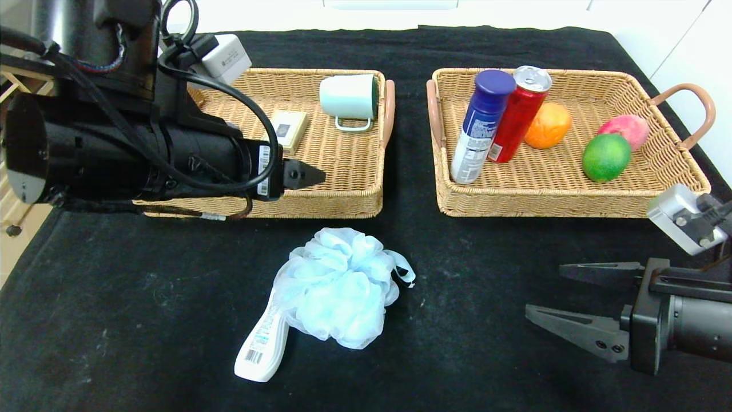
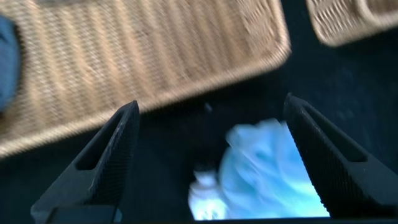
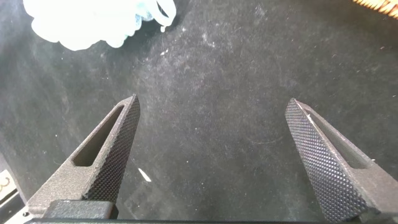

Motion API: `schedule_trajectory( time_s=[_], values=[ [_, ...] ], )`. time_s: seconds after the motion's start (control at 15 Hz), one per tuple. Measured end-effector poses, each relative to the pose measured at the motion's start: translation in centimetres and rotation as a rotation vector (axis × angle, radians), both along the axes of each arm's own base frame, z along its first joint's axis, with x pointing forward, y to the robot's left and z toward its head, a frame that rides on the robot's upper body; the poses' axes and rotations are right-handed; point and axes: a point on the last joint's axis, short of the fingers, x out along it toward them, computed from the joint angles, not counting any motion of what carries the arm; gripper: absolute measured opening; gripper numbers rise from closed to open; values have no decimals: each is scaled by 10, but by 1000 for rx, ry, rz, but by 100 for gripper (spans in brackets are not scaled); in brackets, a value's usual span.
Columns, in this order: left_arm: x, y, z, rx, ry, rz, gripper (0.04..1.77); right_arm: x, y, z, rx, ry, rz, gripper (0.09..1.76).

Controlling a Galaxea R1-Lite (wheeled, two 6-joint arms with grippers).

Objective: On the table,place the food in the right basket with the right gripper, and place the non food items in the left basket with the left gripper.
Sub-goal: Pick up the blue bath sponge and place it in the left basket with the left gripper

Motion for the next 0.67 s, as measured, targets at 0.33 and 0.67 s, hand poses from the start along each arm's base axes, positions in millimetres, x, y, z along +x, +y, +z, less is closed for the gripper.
schedule_trajectory(
  time_s=[0.33, 0.67],
  values=[
    [-26, -15, -4, 11, 26, -95, 169, -1, -1, 1, 1, -6, -1, 171],
    [-39, -25, -22, 84, 117, -156, 170, -1, -2, -2, -37, -30, 12, 171]
  ],
)
